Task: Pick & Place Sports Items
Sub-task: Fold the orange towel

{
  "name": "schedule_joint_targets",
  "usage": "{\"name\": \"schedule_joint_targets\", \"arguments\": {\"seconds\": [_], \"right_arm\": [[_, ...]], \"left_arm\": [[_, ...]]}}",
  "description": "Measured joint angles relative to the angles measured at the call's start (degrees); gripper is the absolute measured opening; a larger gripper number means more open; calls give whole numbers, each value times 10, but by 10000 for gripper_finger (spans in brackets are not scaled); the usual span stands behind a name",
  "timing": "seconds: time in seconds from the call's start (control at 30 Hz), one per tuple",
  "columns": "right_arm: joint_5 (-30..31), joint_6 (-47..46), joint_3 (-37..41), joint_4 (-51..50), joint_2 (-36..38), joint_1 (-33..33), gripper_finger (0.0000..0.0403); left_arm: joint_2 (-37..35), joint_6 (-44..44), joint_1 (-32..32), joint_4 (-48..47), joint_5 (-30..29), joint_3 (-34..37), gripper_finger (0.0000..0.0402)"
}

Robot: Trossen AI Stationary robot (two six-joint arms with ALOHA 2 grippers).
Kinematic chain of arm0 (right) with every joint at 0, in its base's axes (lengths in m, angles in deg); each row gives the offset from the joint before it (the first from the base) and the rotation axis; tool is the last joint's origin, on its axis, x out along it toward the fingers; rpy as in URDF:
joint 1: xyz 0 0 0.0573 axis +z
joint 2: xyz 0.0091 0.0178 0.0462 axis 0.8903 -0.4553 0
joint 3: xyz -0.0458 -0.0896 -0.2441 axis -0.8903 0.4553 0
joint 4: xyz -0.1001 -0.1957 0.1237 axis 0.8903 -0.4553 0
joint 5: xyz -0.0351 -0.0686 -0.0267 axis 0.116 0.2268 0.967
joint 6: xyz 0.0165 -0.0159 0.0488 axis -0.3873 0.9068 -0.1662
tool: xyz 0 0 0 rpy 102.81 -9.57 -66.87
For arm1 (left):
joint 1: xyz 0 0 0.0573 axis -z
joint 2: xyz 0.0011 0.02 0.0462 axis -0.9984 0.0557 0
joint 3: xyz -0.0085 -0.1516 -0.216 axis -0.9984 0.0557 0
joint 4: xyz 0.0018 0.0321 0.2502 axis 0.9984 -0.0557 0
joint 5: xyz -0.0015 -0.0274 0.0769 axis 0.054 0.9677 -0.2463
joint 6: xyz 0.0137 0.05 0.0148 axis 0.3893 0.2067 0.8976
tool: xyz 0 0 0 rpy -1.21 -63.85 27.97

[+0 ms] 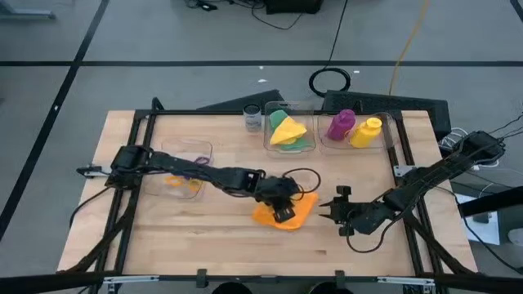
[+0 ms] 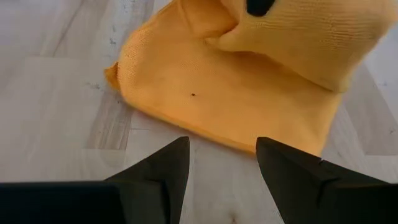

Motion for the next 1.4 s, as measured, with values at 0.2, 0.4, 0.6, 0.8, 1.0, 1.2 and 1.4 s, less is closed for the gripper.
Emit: {"name": "schedule_joint_targets", "arguments": {"seconds": [0.2,0.4,0.6,0.8,1.0,1.2,1.4], "right_arm": [[0,0,0,0,0,0,139],[0,1,0,0,0,0,139],[0,1,0,0,0,0,139],[19,6,0,10,0,0,139],[45,49,0,64,0,0,139],[45,68,0,104,-7,-11,139],[43,62,0,108,-42,-37,139]], "left_arm": [[0,13,2,21,27,0,77],[0,15,2,23,36,0,153],[0,18,2,28,36,0,216],[0,56,2,11,35,0,249],[16,67,3,-47,-13,0,253],[62,85,15,-34,-1,0,253],[89,82,32,-40,16,0,253]]}}
